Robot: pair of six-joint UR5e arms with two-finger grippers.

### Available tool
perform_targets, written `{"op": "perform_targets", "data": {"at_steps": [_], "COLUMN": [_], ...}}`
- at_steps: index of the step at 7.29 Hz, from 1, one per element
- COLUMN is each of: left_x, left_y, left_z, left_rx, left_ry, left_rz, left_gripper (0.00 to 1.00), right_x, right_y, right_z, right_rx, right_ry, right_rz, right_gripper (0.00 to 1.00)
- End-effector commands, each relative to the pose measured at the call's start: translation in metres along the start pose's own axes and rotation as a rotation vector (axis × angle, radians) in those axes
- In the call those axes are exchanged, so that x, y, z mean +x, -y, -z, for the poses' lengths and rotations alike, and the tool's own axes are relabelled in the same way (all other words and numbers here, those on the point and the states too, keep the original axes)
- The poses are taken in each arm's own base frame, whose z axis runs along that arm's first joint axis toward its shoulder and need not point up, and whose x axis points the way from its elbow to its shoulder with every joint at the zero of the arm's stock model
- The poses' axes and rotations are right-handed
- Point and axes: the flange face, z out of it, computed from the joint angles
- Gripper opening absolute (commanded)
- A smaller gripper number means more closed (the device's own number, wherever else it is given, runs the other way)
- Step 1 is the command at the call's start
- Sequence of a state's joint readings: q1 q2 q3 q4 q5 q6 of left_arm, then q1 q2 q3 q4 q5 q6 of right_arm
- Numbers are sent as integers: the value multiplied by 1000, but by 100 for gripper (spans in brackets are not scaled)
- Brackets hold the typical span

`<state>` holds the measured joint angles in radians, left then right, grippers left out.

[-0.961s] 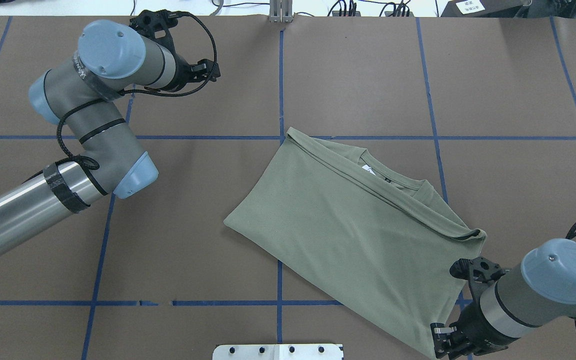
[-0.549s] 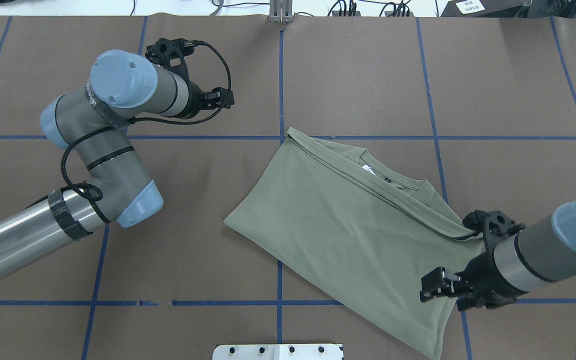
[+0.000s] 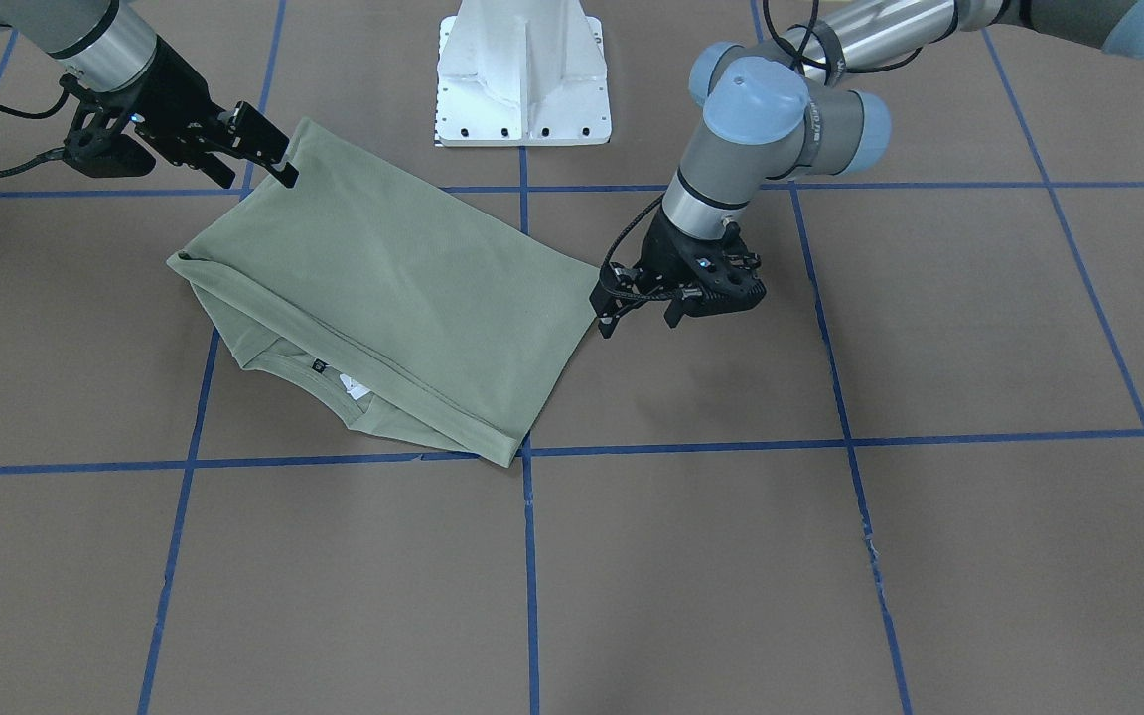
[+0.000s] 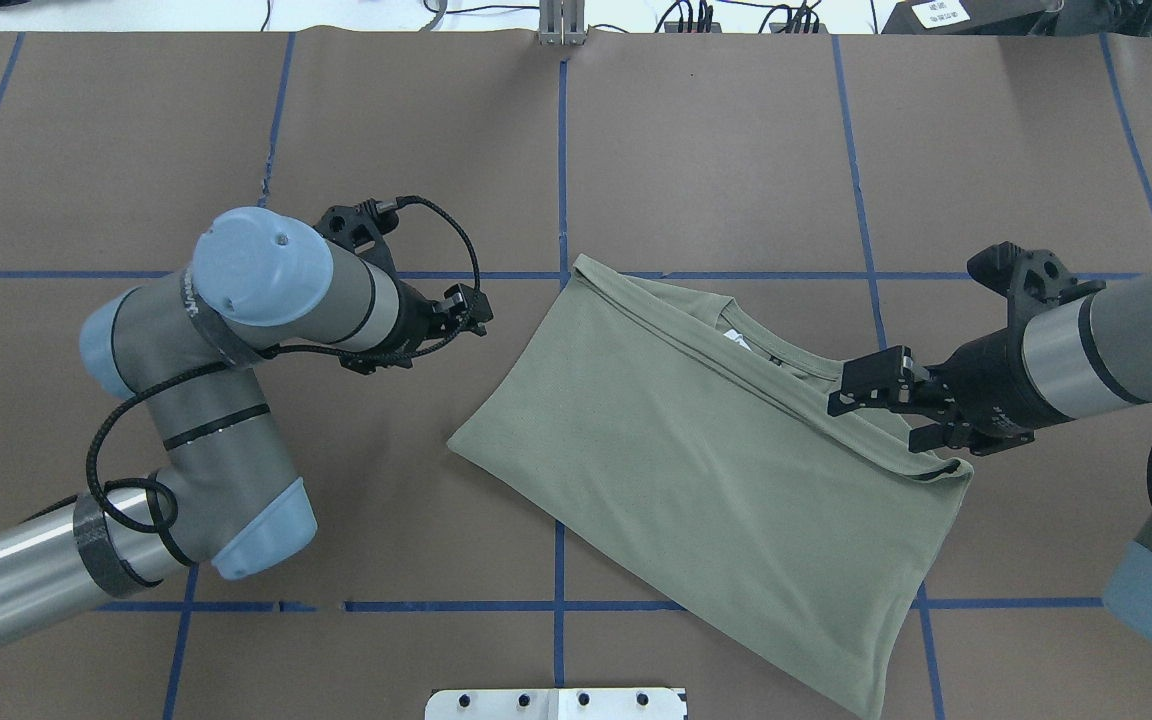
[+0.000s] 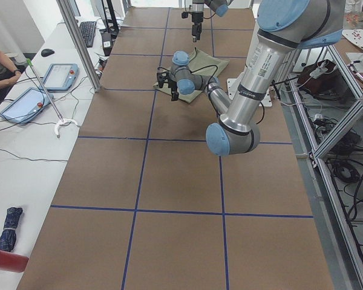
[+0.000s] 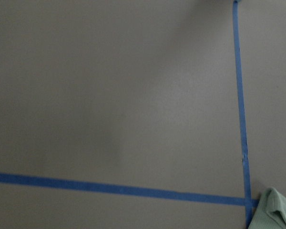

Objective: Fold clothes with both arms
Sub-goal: 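Release and raise the right gripper while the left gripper grasps the opposite edge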

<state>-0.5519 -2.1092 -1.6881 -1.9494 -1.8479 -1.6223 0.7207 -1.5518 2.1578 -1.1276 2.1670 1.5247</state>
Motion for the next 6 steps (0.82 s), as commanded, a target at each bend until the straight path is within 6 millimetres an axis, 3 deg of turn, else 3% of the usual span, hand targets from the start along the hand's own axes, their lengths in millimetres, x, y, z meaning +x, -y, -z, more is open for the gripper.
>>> {"op": "perform_targets", "data": {"at_steps": [1, 3, 5, 6], "left_x": [3, -4, -4, -5], "left_y": [-45, -79, -80, -81], "left_z": [-18, -36, -38, -39], "left_rx": [-7, -33, -23, -22], "left_ry": [16, 44, 96, 101], "left_rz": [108, 140, 150, 150], "left_gripper": [96, 94, 90, 83], "right_x": [-8, -8, -8, -7], "right_y": [16, 16, 16, 17], "right_z": [9, 8, 8, 7], "right_rx": [37, 36, 36, 35], "right_ry": [19, 19, 19, 16], "right_rz": [-9, -12, -14, -18], "right_gripper": [100, 100, 100, 100]}}
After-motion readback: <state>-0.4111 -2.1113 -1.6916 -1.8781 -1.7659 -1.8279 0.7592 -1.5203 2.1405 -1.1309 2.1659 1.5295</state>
